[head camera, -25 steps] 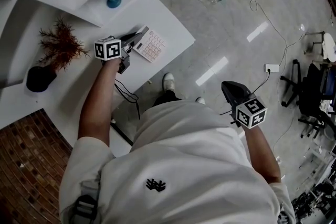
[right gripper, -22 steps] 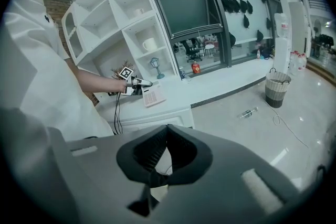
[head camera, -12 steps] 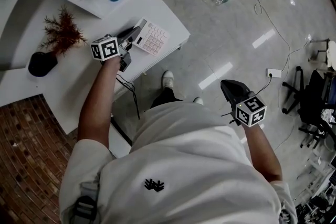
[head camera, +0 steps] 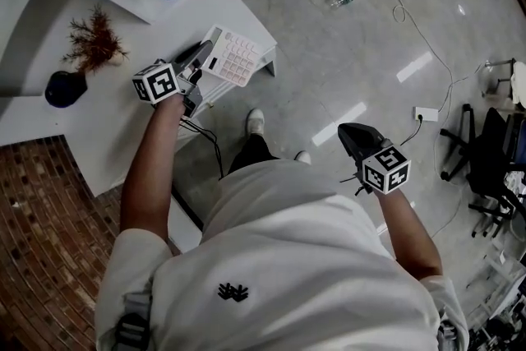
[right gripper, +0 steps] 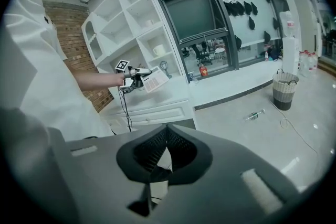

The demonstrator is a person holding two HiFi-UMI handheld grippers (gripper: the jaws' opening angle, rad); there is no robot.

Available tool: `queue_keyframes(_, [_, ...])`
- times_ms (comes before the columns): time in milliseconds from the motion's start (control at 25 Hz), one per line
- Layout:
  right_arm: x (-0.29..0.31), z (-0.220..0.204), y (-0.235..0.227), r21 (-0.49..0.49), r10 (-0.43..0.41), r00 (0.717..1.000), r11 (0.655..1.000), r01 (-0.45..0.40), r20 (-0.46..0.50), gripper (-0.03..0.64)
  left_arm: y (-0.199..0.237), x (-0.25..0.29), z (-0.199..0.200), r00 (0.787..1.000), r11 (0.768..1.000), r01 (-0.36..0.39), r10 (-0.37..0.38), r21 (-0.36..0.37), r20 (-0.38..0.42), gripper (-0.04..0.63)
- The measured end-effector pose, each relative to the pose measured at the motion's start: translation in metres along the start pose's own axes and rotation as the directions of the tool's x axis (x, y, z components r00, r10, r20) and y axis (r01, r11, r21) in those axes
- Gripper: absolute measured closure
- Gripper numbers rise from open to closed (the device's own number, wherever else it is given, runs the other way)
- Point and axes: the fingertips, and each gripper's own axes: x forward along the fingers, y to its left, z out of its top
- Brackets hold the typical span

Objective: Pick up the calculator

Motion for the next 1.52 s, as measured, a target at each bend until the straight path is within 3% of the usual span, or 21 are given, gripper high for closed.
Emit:
queue_keyframes(680, [-0.059,-0.052,0.012,-0.084,0.106,0.994,0.991,-0.106,-0.002,0.606,-0.141,-0.040,-0.031,0.993,0.999,-0.039,0.035,0.035,0.116,0.546])
queue_keyframes(1200, [-0.084,-0.086,0.037,-0.121,0.116,0.993,0.986,-0.113,0.019,0.606,-0.205,-0.081,-0.068,0.991,0.999,-0.011,0.004,0.052,0.137,0.546])
queue_keyframes(1520, [-0.083,-0.084,0.043,-0.108,0.128,0.992,0.986,-0.126,0.010,0.606,-0.218,-0.085,-0.066,0.992,0.998,-0.010,0.002,0.060,0.124,0.546])
